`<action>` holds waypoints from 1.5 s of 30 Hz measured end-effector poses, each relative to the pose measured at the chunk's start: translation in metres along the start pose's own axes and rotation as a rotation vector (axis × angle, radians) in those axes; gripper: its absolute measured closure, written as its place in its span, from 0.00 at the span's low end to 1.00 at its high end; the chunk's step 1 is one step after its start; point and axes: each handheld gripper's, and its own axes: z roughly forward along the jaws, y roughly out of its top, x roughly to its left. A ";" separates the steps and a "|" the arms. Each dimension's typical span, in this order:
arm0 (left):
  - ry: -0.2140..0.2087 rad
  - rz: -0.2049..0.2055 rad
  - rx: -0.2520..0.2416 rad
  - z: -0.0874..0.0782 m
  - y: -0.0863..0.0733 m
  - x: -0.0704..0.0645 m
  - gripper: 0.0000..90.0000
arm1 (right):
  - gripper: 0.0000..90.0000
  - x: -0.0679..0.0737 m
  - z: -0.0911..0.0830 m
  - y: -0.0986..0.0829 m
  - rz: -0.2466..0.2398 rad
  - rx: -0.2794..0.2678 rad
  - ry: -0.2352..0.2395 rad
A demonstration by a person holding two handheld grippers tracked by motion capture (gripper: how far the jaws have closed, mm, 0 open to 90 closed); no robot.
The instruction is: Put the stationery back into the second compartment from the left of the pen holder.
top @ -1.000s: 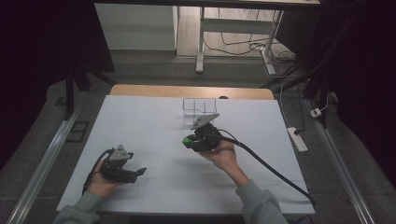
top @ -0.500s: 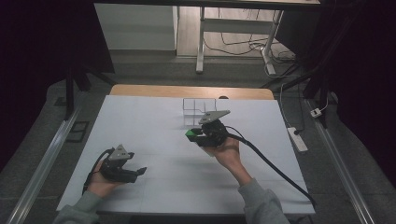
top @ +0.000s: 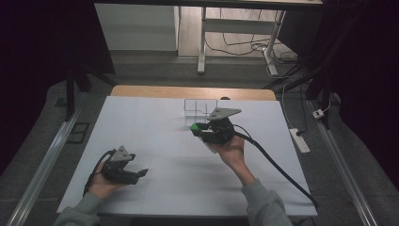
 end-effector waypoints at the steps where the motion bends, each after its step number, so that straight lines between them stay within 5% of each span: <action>1: 0.001 -0.002 0.000 0.000 0.000 0.000 0.23 | 0.73 0.000 -0.001 0.001 0.003 -0.006 -0.002; 16: -0.009 -0.006 -0.013 -0.001 0.002 0.000 0.22 | 0.73 -0.023 -0.009 0.014 0.087 -0.099 -0.032; 45: -0.021 0.001 -0.002 0.002 0.002 0.003 0.22 | 0.73 -0.050 0.005 0.040 0.100 -0.111 -0.115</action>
